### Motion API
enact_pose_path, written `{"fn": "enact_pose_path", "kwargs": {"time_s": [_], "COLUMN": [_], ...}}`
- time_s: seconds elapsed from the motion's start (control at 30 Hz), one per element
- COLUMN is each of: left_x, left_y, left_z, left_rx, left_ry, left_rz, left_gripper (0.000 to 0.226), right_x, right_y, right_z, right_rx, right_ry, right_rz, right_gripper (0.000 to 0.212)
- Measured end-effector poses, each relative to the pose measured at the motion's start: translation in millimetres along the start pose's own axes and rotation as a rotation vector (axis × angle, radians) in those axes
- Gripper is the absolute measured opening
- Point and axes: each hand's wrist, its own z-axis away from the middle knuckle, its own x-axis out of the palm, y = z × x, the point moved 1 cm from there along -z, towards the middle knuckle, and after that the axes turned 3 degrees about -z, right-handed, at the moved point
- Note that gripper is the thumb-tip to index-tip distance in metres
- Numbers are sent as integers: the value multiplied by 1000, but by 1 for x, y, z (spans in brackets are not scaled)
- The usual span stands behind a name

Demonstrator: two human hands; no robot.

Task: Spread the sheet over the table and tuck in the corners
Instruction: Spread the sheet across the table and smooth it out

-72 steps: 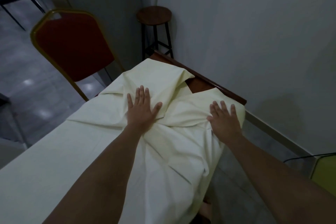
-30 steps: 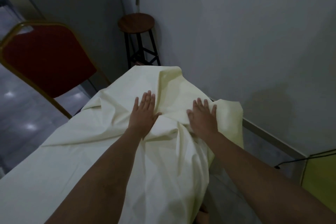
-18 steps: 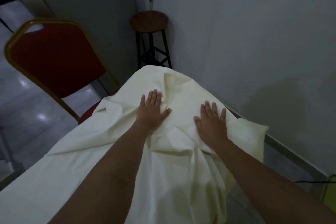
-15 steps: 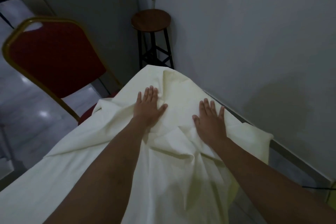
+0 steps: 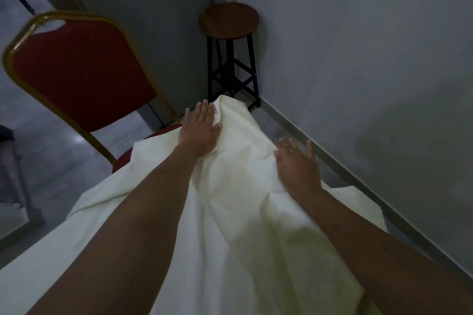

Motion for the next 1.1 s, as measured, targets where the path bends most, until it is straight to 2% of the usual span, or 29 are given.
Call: {"fn": "enact_pose_path", "kwargs": {"time_s": [0.07,0.17,0.3,0.4,0.47,0.57,0.8,1.0,1.1], "left_x": [-7,-15,-16,0,5,0,-17,2,-1], "left_y": [-5,-10,1,19,25,28,59,82,79], "left_z": [-5,-10,-8,3,3,-7,-36,-3,-15], "left_rx": [-36,-122,-47,10,-22,-43,64,-170,-122], "left_ry": [41,78,53,-26,-41,-30,-43,62,34], "left_rz": [-11,-27,-52,-25,-19,-18,-6,264,266], "left_gripper": [58,57,60,63,64,65,61,63,64], "right_x": [-5,-19,-35,-32,-25,-9,-3,-8,-15], "right_y": [5,16,26,6,-19,-44,-6,0,16], "right_z": [-12,-40,-59,-37,-9,18,15,16,27], "right_rx": [73,219,351,289,228,173,107,139,147], "right_ry": [66,56,-14,-63,-72,-100,-136,-117,-77], "right_rz": [-50,-21,-2,-73,-173,-173,9,-101,-140], "right_gripper": [29,25,32,39,46,57,55,53,63]}}
